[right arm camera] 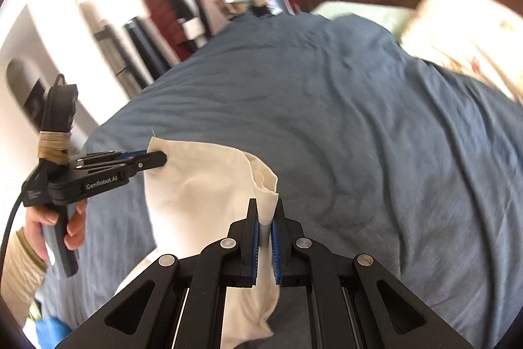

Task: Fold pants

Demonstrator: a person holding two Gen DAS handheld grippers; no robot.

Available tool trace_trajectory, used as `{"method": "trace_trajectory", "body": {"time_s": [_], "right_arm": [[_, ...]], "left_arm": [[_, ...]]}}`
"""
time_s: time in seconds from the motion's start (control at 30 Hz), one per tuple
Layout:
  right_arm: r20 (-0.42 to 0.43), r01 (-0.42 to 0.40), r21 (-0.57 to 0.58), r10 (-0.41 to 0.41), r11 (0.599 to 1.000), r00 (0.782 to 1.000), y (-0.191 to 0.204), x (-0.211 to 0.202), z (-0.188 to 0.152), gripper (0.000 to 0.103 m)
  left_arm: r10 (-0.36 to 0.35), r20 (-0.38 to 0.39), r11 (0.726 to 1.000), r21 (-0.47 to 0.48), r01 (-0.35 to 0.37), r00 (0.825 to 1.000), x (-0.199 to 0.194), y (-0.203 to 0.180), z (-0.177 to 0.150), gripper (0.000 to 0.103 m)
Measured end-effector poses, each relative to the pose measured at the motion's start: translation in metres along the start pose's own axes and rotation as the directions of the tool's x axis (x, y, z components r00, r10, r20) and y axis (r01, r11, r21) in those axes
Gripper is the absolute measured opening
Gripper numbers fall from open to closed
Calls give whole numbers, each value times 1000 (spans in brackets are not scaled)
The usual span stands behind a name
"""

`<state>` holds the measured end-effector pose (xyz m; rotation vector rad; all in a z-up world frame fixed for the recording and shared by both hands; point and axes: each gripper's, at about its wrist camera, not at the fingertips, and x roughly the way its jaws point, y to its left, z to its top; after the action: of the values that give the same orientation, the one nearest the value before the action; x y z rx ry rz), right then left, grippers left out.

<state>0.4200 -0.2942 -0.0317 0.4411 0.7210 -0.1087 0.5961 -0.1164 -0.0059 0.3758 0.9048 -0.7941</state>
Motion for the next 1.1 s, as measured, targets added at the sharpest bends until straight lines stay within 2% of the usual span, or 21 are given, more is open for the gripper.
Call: {"method": "trace_trajectory", "body": {"time_s": [0.2,0.37,0.47,0.7,0.97,1.1], "right_arm": [[0,-60,-216,61,975,998,56,-33,-12,8],[-52,-133,-319,123,938,991,95,-52,-35,8],[-87,-168,-362,146,917,985,110,-58,-50,8],[-203,-251,-448,176,858,963,135,-57,-97,7],[-324,-316,-515,160,797,932,156,-56,-161,7],[-372,-332,-521,141,786,918,158,-51,-182,7]], "left_arm": [[82,-13,996,20,-82,997,-48,13,-41,15],[134,-40,990,52,-132,990,-78,17,-79,14],[170,-60,984,68,-166,984,-85,18,-102,14],[206,-121,977,77,-198,971,-87,21,-160,14],[245,-164,969,78,-235,956,-81,24,-214,12],[254,-195,967,62,-247,947,-79,26,-233,10]]}}
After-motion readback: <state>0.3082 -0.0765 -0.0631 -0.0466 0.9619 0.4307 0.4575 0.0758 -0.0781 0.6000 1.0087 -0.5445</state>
